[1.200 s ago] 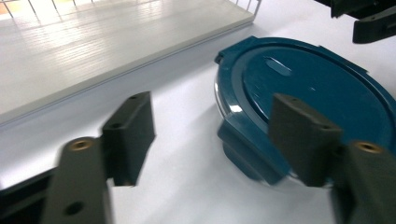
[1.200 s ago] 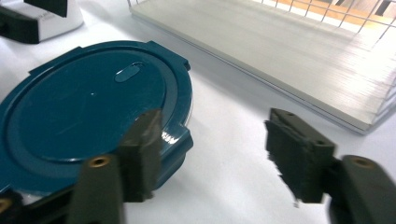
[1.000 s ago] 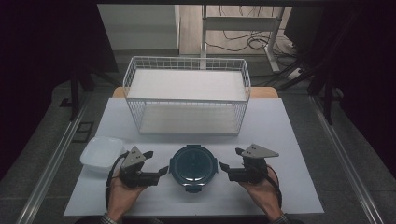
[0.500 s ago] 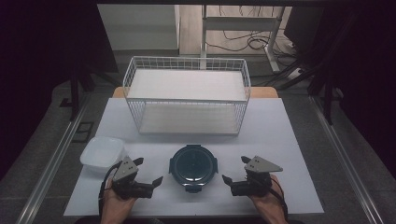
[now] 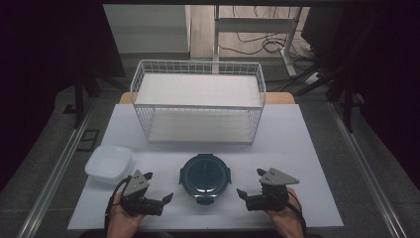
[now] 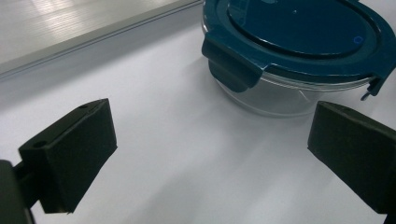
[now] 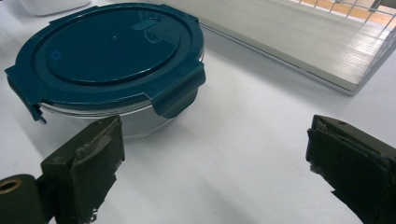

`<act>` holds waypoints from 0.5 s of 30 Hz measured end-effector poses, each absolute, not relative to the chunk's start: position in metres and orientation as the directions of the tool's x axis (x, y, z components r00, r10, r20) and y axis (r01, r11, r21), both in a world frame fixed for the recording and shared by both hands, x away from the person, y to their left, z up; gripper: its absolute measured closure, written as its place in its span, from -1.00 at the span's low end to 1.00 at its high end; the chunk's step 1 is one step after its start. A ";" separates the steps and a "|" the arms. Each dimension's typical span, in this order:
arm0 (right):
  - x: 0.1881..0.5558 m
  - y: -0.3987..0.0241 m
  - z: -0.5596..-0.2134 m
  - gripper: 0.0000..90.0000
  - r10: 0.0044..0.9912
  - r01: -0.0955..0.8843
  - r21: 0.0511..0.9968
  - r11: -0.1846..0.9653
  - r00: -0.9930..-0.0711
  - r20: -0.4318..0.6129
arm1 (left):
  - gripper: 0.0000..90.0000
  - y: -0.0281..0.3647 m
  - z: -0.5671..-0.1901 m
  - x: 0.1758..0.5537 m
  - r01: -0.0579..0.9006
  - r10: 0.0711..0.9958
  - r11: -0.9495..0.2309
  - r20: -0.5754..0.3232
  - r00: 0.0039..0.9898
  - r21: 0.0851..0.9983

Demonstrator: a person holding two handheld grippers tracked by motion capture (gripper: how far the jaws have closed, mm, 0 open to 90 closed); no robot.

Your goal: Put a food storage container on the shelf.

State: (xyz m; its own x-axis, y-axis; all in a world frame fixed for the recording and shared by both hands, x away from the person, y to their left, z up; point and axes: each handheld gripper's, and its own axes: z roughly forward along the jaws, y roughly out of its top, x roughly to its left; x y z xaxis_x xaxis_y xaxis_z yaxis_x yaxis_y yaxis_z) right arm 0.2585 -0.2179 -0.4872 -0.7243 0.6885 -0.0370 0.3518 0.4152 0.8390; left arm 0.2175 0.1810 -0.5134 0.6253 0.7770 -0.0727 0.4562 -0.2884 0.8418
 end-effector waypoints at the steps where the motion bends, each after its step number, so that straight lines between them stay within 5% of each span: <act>1: 0.259 -0.218 -0.487 -0.91 0.689 0.351 0.839 0.415 -0.723 -0.038 | -0.98 0.182 -0.513 0.217 0.460 0.779 -0.284 -0.077 0.623 0.842; 15: 0.261 -0.215 -0.483 -0.93 0.691 0.379 0.838 0.391 -0.723 0.005 | -0.94 0.185 -0.504 0.217 0.472 0.787 -0.261 -0.098 0.610 0.842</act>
